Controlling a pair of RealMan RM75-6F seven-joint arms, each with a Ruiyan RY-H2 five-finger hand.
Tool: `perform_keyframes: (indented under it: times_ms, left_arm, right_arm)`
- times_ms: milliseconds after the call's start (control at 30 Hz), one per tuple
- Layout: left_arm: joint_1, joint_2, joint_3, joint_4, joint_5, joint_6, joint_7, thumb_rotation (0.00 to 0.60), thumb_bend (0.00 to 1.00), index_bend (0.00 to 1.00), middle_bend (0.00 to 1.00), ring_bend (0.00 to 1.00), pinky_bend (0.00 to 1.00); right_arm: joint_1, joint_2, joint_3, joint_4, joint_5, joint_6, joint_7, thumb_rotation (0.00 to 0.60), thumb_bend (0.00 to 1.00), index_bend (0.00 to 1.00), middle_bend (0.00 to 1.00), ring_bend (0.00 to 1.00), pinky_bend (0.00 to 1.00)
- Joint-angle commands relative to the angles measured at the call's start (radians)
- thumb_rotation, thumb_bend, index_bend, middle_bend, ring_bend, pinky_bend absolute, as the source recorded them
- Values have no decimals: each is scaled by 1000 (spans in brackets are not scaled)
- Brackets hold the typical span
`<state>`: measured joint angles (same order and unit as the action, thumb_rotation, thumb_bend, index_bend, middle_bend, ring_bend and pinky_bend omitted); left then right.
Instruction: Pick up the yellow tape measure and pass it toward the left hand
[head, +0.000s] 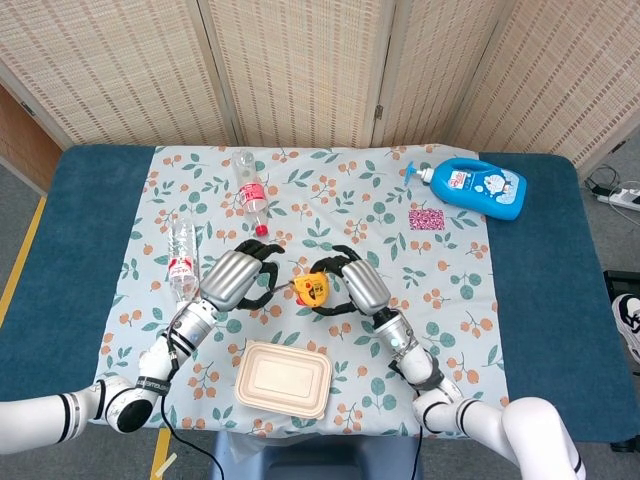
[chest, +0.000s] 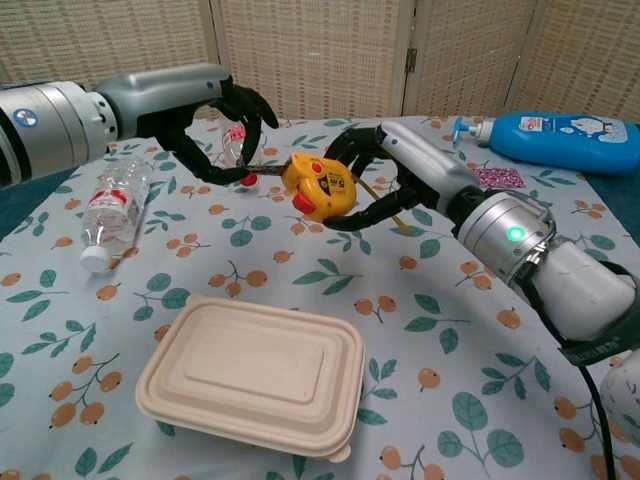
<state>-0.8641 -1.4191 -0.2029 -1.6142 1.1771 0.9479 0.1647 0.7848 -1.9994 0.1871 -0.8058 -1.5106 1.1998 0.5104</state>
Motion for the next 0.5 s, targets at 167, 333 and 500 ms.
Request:
perform_keyframes:
  times_ms: [167, 333, 500]
  left_arm:
    - [10, -22, -3, 29, 11, 20, -18, 600, 510, 683, 276, 275, 230]
    - [29, -8, 11, 43, 52, 35, -52, 600, 518, 685, 279, 278, 235]
    - [52, 24, 33, 62, 119, 49, -109, 600, 517, 686, 284, 283, 228]
  right_arm:
    - [-3, 4, -2, 1, 1, 0, 5, 600, 410, 659, 509, 406, 144]
    - [-17, 37, -17, -7, -6, 3, 9, 600, 411, 659, 509, 405, 144]
    - [-40, 86, -39, -24, -18, 13, 8, 600, 411, 661, 511, 406, 144]
